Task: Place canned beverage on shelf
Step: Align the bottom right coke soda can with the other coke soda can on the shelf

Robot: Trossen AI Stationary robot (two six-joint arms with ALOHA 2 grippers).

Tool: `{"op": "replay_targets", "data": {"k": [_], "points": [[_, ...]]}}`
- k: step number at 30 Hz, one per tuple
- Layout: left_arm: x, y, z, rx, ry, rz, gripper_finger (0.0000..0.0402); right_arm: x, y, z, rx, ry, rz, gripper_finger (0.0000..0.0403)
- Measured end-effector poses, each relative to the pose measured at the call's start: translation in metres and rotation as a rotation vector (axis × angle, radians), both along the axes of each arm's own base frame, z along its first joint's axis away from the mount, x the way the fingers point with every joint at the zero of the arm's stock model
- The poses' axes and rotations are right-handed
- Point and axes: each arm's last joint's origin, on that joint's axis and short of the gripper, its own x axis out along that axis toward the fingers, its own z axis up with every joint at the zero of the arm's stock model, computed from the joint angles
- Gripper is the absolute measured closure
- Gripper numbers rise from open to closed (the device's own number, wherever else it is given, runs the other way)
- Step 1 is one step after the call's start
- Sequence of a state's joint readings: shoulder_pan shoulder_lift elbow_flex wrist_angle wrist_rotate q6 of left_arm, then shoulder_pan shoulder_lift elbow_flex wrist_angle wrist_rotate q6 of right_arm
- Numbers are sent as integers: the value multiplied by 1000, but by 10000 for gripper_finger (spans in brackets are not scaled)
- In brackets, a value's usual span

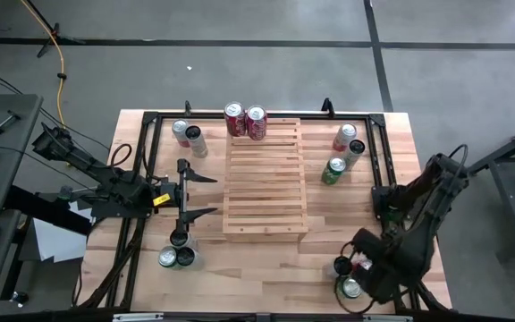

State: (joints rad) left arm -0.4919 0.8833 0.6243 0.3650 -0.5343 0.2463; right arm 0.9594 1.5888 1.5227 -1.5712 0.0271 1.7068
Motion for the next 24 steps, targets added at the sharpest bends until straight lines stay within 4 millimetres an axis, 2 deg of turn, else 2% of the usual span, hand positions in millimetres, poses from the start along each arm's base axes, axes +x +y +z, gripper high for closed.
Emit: {"op": "replay_targets", "data": {"k": [4,10,16,24], "points": [[0,0,0,17,1,2,78,-6,-3,6,0,-46,-24,6],[0,0,0,17,2,2,78,-17,-15,-22,-57,69,-33,6],[0,0,0,17,1,2,78,-20,-24,-19,16,12,-68,6],[0,0,-1,-31,4,-2,78,-16,-7,-21,141,-61,-89,6]]}}
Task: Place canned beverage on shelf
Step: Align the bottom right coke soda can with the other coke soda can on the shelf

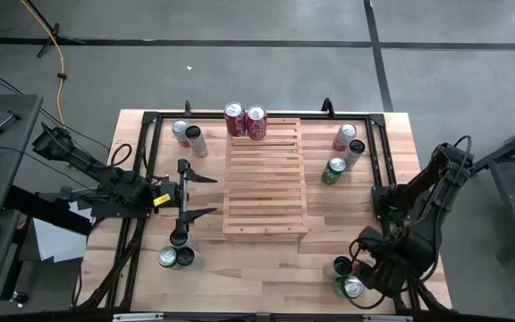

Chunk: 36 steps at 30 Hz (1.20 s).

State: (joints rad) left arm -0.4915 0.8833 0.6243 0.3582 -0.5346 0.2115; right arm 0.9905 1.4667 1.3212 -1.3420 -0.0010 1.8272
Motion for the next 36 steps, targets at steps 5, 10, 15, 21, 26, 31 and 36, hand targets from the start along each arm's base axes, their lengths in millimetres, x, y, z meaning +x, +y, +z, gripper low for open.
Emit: {"op": "replay_targets", "data": {"k": [5,10,15,21,26,31,36], "points": [[0,0,0,0,3,0,78,2,5,-7,-9,53,-15,6],[0,0,0,1,3,0,78,4,9,-9,15,39,-49,6],[0,0,0,1,2,0,78,6,11,-8,45,25,-113,6],[0,0,0,2,2,0,78,8,14,-9,61,13,-128,6],[0,0,0,1,2,0,78,9,15,-9,76,7,-155,6],[0,0,0,2,2,0,78,9,16,-12,80,19,-216,6],[0,0,0,2,2,0,78,11,19,-29,130,29,-225,6]]}}
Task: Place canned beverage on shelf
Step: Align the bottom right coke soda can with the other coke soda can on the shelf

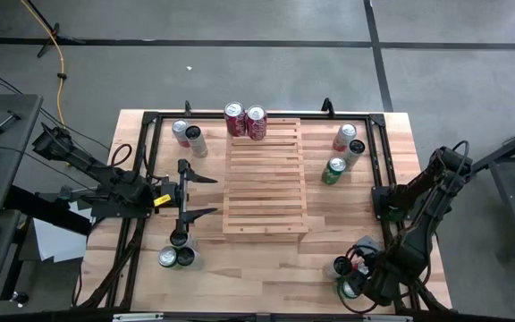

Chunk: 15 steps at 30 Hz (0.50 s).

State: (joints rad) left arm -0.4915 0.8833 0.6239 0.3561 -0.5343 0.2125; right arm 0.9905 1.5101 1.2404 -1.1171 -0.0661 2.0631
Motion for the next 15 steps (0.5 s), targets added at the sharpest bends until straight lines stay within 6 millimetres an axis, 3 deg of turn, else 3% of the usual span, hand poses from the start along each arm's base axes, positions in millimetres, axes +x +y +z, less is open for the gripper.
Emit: {"op": "replay_targets", "data": {"k": [15], "points": [[0,0,1,-3,-7,0,78,-1,-1,-8,5,8,19,6]]}}
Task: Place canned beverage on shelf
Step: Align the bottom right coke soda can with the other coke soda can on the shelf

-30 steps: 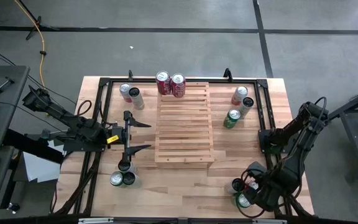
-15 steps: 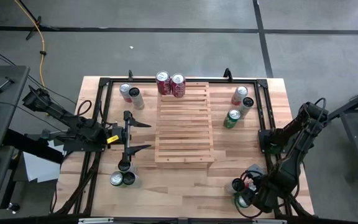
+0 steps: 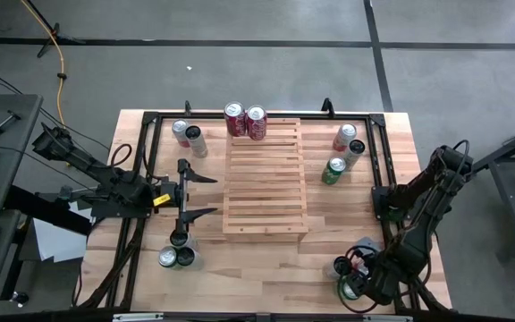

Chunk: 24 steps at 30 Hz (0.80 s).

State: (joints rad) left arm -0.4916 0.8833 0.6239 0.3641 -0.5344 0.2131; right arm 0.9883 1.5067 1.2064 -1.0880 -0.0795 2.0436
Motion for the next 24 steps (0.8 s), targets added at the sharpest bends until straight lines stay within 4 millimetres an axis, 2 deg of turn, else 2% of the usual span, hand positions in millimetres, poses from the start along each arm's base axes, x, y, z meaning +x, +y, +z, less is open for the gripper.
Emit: {"op": "replay_targets", "data": {"k": [4,10,18,24], "points": [[0,0,0,0,0,0,78,1,1,5,-13,-16,22,6],[0,0,0,0,0,0,78,-2,-5,23,-90,-2,5,6],[0,0,0,1,0,0,78,-2,-6,24,-99,1,-57,6],[0,0,0,0,0,0,78,-1,-5,11,-80,10,-85,6]]}}
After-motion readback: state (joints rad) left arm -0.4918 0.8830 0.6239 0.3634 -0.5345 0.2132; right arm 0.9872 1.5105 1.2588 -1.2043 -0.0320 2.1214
